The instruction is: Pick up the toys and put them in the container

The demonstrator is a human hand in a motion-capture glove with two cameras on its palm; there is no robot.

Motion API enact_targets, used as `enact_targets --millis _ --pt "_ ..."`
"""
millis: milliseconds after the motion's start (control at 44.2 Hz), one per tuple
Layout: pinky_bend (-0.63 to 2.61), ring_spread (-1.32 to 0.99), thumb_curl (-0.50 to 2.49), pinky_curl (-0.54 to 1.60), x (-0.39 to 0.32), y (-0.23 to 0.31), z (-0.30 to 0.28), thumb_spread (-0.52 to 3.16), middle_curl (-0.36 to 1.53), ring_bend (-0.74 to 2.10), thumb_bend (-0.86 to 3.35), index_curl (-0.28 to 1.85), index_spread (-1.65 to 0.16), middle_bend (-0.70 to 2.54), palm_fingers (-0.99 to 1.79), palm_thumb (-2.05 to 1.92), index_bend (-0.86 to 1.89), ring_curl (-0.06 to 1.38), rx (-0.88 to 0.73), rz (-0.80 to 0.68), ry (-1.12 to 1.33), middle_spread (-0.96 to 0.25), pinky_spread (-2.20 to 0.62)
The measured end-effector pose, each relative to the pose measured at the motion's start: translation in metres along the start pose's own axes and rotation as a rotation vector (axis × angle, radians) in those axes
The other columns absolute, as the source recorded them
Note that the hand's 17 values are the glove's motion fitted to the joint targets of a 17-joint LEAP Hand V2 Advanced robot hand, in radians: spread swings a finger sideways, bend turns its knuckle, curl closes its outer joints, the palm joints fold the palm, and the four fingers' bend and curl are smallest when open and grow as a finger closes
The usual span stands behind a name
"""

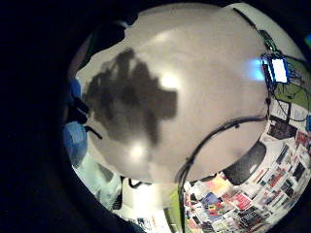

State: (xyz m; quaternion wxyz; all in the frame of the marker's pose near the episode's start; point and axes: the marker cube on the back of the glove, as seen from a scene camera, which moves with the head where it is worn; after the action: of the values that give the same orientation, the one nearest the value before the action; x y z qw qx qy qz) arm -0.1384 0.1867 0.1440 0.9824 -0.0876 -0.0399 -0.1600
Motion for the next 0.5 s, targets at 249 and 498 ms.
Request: enact_targets --millis 249,498 --pt "0.3 -0.2 0.56 0.32 0.001 -0.052 -0.153 1.22 0.42 0.17 0.21 0.65 -0.14 0.58 0.25 0.59 1.12 0.05 0.222 0.012 0.158 -0.22 -0.07" --pt "0.34 -0.25 0.61 0.34 -0.052 -0.118 -0.283 1.18 0.43 0.25 0.17 0.66 -0.13 0.55 0.27 0.6 1.08 0.1 0.477 -0.004 0.106 -0.26 -0.09"
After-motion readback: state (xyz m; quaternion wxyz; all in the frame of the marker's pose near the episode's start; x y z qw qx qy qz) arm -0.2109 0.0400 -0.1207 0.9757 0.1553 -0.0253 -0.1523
